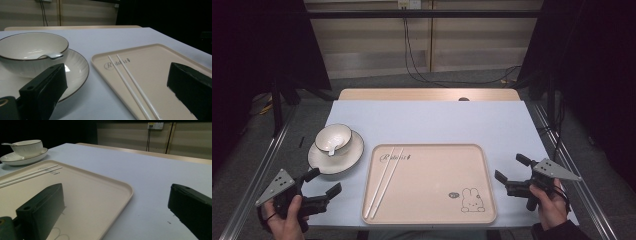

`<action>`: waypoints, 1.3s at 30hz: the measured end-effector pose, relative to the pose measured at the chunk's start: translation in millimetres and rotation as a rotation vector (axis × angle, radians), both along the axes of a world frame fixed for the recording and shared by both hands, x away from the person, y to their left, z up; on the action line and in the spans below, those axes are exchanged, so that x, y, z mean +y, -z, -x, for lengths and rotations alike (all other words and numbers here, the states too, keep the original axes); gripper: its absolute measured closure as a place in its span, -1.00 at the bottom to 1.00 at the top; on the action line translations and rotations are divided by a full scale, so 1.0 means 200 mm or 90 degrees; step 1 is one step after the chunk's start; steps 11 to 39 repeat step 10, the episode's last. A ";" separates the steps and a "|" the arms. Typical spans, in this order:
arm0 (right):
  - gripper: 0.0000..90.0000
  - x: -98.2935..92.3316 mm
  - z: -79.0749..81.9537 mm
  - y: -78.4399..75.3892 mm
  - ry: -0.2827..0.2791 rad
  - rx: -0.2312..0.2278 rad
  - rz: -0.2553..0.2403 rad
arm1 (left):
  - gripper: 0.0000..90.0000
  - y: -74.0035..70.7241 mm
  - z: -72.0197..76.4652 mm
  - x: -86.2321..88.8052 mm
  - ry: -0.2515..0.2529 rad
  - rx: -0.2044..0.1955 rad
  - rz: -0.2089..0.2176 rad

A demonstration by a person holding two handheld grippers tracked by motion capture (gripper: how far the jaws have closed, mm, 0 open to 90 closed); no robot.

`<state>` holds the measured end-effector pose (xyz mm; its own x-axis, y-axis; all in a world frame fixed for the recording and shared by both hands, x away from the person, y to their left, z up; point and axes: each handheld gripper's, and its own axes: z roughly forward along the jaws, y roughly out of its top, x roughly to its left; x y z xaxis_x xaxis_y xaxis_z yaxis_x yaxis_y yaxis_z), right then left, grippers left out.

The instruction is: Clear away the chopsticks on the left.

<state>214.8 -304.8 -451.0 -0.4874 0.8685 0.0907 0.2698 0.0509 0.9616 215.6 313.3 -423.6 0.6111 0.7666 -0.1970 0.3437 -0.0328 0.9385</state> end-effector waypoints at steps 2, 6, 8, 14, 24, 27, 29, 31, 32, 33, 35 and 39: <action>-0.99 0.00 0.00 0.00 -0.003 0.000 0.000 | -0.98 0.01 0.02 0.03 0.001 -0.015 0.002; -0.99 0.00 0.00 0.00 -0.003 -0.006 0.001 | -0.96 0.05 0.01 0.07 -0.038 -0.007 0.017; -0.99 0.00 0.00 0.00 -0.006 -0.008 0.003 | -0.96 0.04 0.02 0.07 -0.032 -0.011 0.018; -0.99 -0.01 0.00 0.00 -0.008 -0.008 0.001 | -0.96 0.04 0.03 0.07 -0.037 -0.014 0.022; -0.99 -0.01 0.00 0.00 -0.008 -0.008 0.001 | -0.96 0.04 0.03 0.07 -0.037 -0.014 0.022; -0.99 -0.01 0.00 0.00 -0.008 -0.008 0.001 | -0.96 0.04 0.03 0.07 -0.037 -0.014 0.022; -0.99 -0.01 0.00 0.00 -0.008 -0.008 0.001 | -0.96 0.04 0.03 0.07 -0.037 -0.014 0.022; -0.99 -0.01 0.00 0.00 -0.008 -0.008 0.001 | -0.96 0.04 0.03 0.07 -0.037 -0.014 0.022; -0.99 -0.01 0.00 0.00 -0.008 -0.008 0.001 | -0.96 0.04 0.03 0.07 -0.037 -0.014 0.022; -0.99 -0.01 0.00 0.00 -0.008 -0.008 0.001 | -0.96 0.04 0.03 0.07 -0.037 -0.014 0.022; -0.99 -0.01 0.00 0.00 -0.008 -0.008 0.001 | -0.96 0.04 0.03 0.07 -0.037 -0.014 0.022; -0.99 -0.01 0.00 0.00 -0.008 -0.008 0.001 | -0.96 0.04 0.03 0.07 -0.037 -0.014 0.022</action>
